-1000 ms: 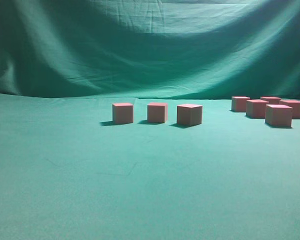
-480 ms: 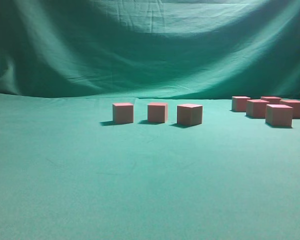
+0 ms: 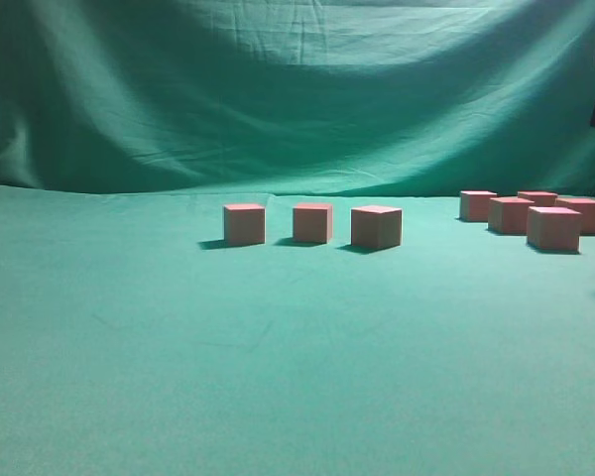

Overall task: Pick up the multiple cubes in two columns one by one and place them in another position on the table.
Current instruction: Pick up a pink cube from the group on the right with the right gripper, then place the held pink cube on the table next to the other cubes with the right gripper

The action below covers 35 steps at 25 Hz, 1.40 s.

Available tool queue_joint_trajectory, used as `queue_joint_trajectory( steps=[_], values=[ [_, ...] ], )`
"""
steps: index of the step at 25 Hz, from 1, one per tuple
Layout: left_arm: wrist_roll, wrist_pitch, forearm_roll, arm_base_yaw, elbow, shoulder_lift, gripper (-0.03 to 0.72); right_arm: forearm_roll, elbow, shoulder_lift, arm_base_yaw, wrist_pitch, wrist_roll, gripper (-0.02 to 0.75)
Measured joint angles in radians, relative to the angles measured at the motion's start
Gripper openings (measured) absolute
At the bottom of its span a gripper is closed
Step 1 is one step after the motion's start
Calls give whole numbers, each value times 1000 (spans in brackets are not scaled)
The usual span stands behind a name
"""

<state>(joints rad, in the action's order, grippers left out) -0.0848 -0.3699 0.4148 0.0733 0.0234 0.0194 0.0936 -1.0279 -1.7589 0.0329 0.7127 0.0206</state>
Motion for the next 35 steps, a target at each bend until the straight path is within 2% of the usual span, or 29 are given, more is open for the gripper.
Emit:
queue_joint_trajectory(
  steps=[1, 2, 6, 11, 15, 17, 20, 24, 29, 35],
  values=[
    [0, 0, 0, 0, 0, 0, 0, 0, 0, -5, 0, -2, 0, 472],
    [0, 0, 0, 0, 0, 0, 0, 2, 0, -9, 0, -7, 0, 407],
    [0, 0, 0, 0, 0, 0, 0, 4, 0, -21, 0, -17, 2, 254],
    [0, 0, 0, 0, 0, 0, 0, 14, -2, -19, 0, 3, 2, 255],
    [0, 0, 0, 0, 0, 0, 0, 99, -66, 22, 41, 142, 41, 255],
    [0, 0, 0, 0, 0, 0, 0, 172, -119, 55, 96, 206, 94, 255],
    [0, 0, 0, 0, 0, 0, 0, 252, -216, 83, 228, 257, 145, 255],
    [0, 0, 0, 0, 0, 0, 0, 277, -362, 62, 432, 277, 154, 255],
    [0, 0, 0, 0, 0, 0, 0, 228, -578, -67, 633, 315, 177, 255],
    [0, 0, 0, 0, 0, 0, 0, 108, -844, -298, 730, 481, 389, 255]
  ],
)
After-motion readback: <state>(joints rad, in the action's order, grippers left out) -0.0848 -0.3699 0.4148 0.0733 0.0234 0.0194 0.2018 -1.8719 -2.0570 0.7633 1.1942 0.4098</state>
